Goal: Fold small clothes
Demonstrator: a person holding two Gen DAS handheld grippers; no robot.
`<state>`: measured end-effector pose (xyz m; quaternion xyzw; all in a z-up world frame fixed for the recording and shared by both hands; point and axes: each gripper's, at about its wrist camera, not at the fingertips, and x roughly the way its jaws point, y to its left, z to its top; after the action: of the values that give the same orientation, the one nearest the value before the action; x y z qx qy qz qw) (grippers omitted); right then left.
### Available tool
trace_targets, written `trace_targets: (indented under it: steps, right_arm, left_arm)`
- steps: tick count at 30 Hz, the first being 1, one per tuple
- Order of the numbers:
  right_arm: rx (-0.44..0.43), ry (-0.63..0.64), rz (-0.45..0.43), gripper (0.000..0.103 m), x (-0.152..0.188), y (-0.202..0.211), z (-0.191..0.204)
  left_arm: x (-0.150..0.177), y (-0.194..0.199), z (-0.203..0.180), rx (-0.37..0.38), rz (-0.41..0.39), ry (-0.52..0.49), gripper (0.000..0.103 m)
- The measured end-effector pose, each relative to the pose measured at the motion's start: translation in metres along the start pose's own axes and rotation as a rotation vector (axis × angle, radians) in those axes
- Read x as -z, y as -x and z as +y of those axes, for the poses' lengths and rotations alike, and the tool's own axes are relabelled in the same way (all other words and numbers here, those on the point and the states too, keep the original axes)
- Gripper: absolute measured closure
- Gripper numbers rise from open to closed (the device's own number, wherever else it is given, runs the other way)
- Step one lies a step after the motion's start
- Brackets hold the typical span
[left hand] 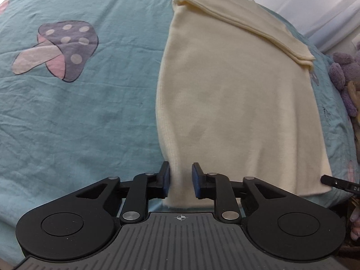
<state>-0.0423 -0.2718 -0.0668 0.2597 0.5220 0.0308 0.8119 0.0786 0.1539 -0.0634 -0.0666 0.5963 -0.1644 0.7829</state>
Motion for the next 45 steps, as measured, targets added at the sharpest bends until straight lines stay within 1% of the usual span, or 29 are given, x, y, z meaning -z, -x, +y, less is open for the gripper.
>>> trace_targets:
  steps: [1,3,4,8,9,10,11,12,15,17,19,22,26,27,29,32,33,34,35,36,37,38,39,40,42,44,45]
  right_arm:
    - [0.008,0.012,0.004,0.091,-0.001,-0.001,0.002]
    - [0.016,0.031,0.006,0.091,-0.001,-0.002,0.006]
    - [0.020,0.048,0.006,0.091,-0.002,-0.003,0.008]
    - [0.017,0.083,0.004,0.094,-0.002,-0.005,0.012]
    - [0.006,0.085,0.002,0.097,-0.002,-0.004,0.011]
    - [-0.013,0.082,-0.003,0.097,-0.003,-0.003,0.009]
    - [-0.045,0.074,-0.015,0.097,-0.004,-0.001,0.008]
    - [-0.084,0.063,-0.035,0.097,-0.006,0.003,0.006]
    - [-0.153,0.038,-0.101,0.097,-0.018,0.013,0.002]
    - [-0.179,0.026,-0.162,0.097,-0.033,0.018,0.000]
    - [-0.185,0.027,-0.225,0.097,-0.051,0.020,-0.002]
    - [-0.168,0.021,-0.304,0.097,-0.081,0.015,-0.006]
    - [-0.099,-0.017,-0.359,0.097,-0.122,-0.007,-0.008]
    - [-0.073,-0.012,-0.363,0.097,-0.131,-0.016,-0.006]
    - [-0.025,0.010,-0.364,0.097,-0.143,-0.029,0.000]
    - [0.037,0.053,-0.342,0.097,-0.155,-0.051,0.008]
    - [0.062,0.069,-0.337,0.097,-0.157,-0.057,0.010]
    - [0.080,0.071,-0.338,0.097,-0.158,-0.060,0.011]
    - [0.080,0.056,-0.347,0.096,-0.159,-0.060,0.009]
    - [0.068,0.039,-0.351,0.094,-0.159,-0.059,0.006]
    - [0.077,0.025,-0.355,0.086,-0.158,-0.058,0.003]
    - [0.103,0.026,-0.368,0.077,-0.158,-0.056,0.002]
    - [0.146,0.037,-0.390,0.056,-0.156,-0.053,0.002]
    - [0.187,0.051,-0.411,0.047,-0.155,-0.049,0.000]
    - [0.204,0.092,-0.417,0.047,-0.154,-0.045,-0.004]
    - [0.198,0.123,-0.383,0.047,-0.154,-0.048,-0.007]
    - [0.195,0.142,-0.362,0.048,-0.155,-0.052,-0.007]
  left_arm:
    - [0.000,0.000,-0.001,0.013,0.002,-0.007,0.069]
    - [-0.002,-0.002,-0.006,0.017,0.015,-0.036,0.080]
    - [-0.003,-0.003,-0.007,0.013,0.020,-0.048,0.091]
    - [-0.007,-0.002,-0.010,0.034,0.016,-0.060,0.093]
    - [-0.009,0.000,-0.011,0.049,0.002,-0.057,0.093]
    - [-0.011,0.003,-0.012,0.058,-0.016,-0.050,0.094]
    - [-0.013,0.008,-0.014,0.066,-0.037,-0.044,0.094]
    - [-0.018,0.014,-0.017,0.084,-0.076,-0.040,0.094]
    - [-0.037,0.034,-0.022,0.135,-0.193,-0.019,0.094]
    - [-0.055,0.041,-0.027,0.145,-0.273,-0.017,0.094]
    - [-0.076,0.043,-0.032,0.134,-0.344,-0.025,0.094]
    - [-0.109,0.034,-0.033,0.114,-0.419,-0.027,0.095]
    - [-0.151,0.008,-0.030,0.052,-0.458,0.012,0.095]
    - [-0.158,0.000,-0.029,0.042,-0.457,0.017,0.095]
    - [-0.169,-0.015,-0.026,-0.003,-0.448,0.022,0.095]
    - [-0.173,-0.030,-0.014,-0.055,-0.431,0.030,0.095]
    - [-0.173,-0.032,-0.011,-0.056,-0.427,0.032,0.094]
    - [-0.171,-0.033,-0.005,-0.044,-0.421,0.029,0.090]
    - [-0.170,-0.035,-0.003,-0.026,-0.407,0.016,0.082]
    - [-0.170,-0.039,-0.001,-0.002,-0.386,-0.024,0.077]
    - [-0.167,-0.041,-0.003,0.004,-0.378,-0.064,0.068]
    - [-0.165,-0.043,-0.006,-0.005,-0.372,-0.108,0.064]
    - [-0.164,-0.046,-0.009,-0.014,-0.366,-0.141,0.063]
    - [-0.164,-0.050,-0.011,-0.019,-0.353,-0.162,0.059]
    - [-0.166,-0.060,-0.012,-0.017,-0.322,-0.155,0.059]
    - [-0.167,-0.065,-0.013,0.010,-0.304,-0.139,0.061]
    - [-0.166,-0.065,-0.016,0.008,-0.303,-0.144,0.062]
